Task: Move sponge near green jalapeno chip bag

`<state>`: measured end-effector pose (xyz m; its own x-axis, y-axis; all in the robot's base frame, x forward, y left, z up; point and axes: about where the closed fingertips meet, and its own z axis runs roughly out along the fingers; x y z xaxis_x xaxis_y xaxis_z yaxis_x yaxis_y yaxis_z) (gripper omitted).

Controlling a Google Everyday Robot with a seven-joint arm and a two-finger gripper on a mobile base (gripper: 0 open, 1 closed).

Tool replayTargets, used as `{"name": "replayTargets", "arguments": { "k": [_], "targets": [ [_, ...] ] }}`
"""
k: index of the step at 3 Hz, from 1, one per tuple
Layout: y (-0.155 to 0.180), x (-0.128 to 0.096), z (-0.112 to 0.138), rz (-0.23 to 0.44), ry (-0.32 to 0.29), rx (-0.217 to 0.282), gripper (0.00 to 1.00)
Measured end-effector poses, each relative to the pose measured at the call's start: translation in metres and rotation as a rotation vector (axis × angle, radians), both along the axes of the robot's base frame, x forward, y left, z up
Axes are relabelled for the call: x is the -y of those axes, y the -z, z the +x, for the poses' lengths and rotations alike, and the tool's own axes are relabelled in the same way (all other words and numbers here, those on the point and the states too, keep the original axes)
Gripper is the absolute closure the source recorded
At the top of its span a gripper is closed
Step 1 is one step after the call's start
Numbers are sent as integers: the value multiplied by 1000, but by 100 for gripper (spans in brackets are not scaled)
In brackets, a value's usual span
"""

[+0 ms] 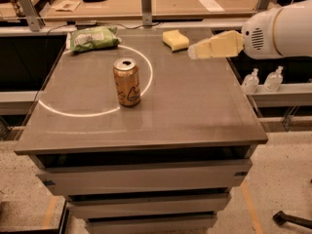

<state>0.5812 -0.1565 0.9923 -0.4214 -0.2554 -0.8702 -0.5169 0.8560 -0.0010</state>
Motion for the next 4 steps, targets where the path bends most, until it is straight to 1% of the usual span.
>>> {"name": "replayTargets", "arguments": {
  "k": [1,2,3,4],
  "targets": [
    [6,-2,41,17,66,52,0],
    [2,-4,81,0,77,91,0],
    [8,-14,114,-12,37,83,0],
    [23,-23,145,-30,-15,41,0]
  ]
}}
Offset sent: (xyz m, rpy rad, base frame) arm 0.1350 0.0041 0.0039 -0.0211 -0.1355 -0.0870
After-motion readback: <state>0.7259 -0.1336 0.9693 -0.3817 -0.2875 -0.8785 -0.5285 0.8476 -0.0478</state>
